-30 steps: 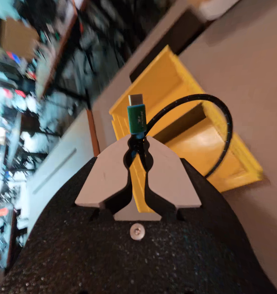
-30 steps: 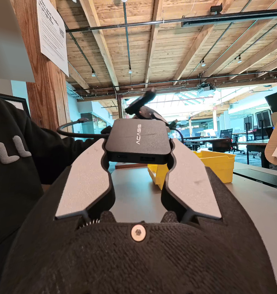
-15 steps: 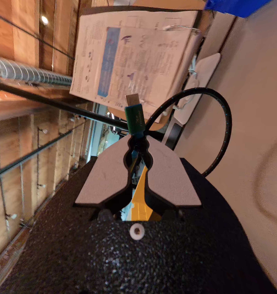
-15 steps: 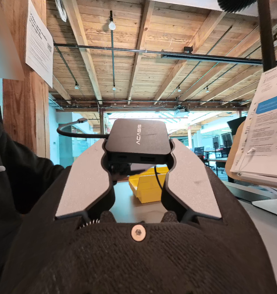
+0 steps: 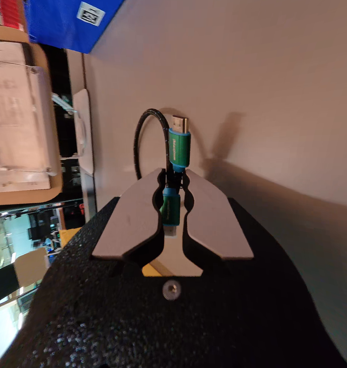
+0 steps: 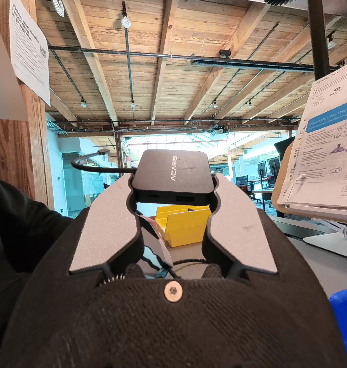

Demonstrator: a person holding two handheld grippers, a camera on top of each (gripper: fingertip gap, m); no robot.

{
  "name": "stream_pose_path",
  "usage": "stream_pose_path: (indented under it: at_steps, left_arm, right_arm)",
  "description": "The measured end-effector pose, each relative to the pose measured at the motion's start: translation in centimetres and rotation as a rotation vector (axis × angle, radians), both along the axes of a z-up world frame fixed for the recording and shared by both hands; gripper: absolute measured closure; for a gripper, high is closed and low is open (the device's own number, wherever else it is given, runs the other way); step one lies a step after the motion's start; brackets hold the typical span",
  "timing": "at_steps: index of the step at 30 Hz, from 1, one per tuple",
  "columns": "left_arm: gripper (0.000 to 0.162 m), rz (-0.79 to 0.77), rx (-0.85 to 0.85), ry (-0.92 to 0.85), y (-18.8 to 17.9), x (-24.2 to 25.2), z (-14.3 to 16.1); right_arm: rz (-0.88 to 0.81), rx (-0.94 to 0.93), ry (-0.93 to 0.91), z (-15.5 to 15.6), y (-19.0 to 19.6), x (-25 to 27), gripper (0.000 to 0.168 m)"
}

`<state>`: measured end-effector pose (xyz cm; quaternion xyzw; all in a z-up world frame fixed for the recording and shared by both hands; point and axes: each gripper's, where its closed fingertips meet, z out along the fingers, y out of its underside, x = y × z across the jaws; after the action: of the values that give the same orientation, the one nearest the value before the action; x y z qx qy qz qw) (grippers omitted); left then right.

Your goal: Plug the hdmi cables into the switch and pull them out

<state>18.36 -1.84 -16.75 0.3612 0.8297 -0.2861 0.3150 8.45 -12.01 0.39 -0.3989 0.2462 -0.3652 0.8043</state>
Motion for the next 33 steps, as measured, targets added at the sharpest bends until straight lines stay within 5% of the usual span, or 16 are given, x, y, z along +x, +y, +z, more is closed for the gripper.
stream_pose_path:
  at_steps: [15,22,29,33]
  left_arm:
    - [0.144,-0.087,0.304,0.617,-0.7,-2.5,-2.7]
    - [0.144,-0.102,0.321,0.65,-0.7,-2.7,-2.8]
    - [0.152,0.06,0.166,0.702,-2.1,-1.4,-2.6]
    - [0.152,0.149,0.124,0.635,-2.3,1.5,0.3]
  right_arm:
    - [-0.007,-0.104,0.094,-1.9,0.5,0.6,0.095]
    - [-0.013,-0.101,0.097,-1.9,0.3,0.6,0.095]
    - [-0.005,-0.158,0.117,-2.5,0.9,0.7,0.095]
    - [0.066,-0.232,0.188,-3.9,2.2,0.8,0.095]
